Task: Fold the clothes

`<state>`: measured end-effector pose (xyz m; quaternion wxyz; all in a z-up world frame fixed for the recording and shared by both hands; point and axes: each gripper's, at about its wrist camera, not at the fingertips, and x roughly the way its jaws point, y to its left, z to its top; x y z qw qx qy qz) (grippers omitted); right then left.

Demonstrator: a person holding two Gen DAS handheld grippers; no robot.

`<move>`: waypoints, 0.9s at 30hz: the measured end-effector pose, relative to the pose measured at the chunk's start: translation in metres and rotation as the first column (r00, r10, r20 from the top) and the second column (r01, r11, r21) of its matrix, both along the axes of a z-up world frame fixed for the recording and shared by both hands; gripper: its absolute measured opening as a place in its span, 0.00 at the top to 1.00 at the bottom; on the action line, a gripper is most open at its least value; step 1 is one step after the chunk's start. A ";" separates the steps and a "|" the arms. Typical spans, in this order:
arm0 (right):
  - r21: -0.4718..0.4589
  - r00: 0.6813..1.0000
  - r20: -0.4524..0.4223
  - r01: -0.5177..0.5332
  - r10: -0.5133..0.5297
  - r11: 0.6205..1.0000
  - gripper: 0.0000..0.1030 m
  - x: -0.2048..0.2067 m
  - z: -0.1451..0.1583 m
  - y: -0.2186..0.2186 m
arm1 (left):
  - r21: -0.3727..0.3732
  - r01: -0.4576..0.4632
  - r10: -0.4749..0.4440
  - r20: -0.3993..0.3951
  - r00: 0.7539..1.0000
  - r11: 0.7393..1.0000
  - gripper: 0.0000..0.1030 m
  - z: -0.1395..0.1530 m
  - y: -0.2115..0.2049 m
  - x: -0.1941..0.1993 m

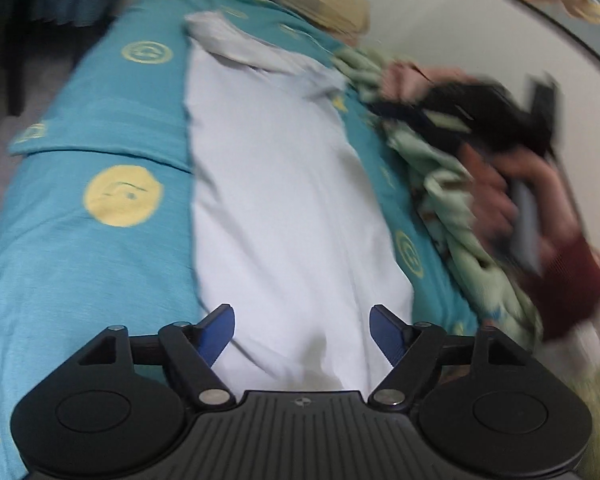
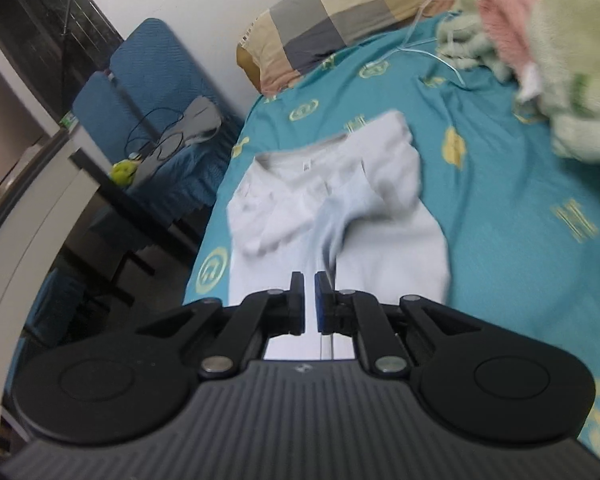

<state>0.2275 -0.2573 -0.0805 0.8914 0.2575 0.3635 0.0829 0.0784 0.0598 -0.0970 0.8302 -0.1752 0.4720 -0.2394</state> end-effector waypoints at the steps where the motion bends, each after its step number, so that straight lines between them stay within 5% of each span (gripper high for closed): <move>1: -0.005 1.000 -0.016 0.003 -0.003 1.000 0.90 -0.018 0.003 -0.002 | 0.002 -0.011 0.011 -0.002 1.000 1.000 0.24 0.000 0.001 0.001; 4: -0.017 0.998 -0.064 0.014 -0.015 1.000 0.79 -0.072 0.009 -0.008 | 0.012 -0.026 0.027 -0.019 0.999 1.000 0.22 0.000 0.005 0.003; 6: 0.008 0.995 -0.099 0.021 -0.020 1.000 0.46 -0.106 0.003 -0.012 | 0.027 -0.034 0.035 -0.040 0.999 0.999 0.22 -0.001 0.008 0.010; 7: 0.028 0.993 -0.119 0.028 -0.024 0.999 0.41 -0.120 -0.001 -0.015 | 0.036 -0.041 0.043 -0.053 0.998 0.999 0.22 -0.002 0.009 0.011; 12: 0.022 0.971 -0.222 0.101 -0.093 0.995 0.39 -0.156 -0.022 -0.023 | 0.078 -0.047 0.054 -0.102 0.993 0.996 0.22 -0.015 0.008 0.016; 16: 0.028 0.948 -0.297 0.131 -0.117 0.991 0.39 -0.144 -0.039 -0.027 | 0.097 -0.021 0.034 -0.137 0.990 0.995 0.22 -0.024 0.002 0.020; 27: 0.020 0.878 -0.477 0.055 -0.038 0.998 0.40 -0.130 -0.078 -0.009 | 0.092 0.033 -0.013 -0.208 0.978 0.995 0.22 -0.040 -0.004 0.023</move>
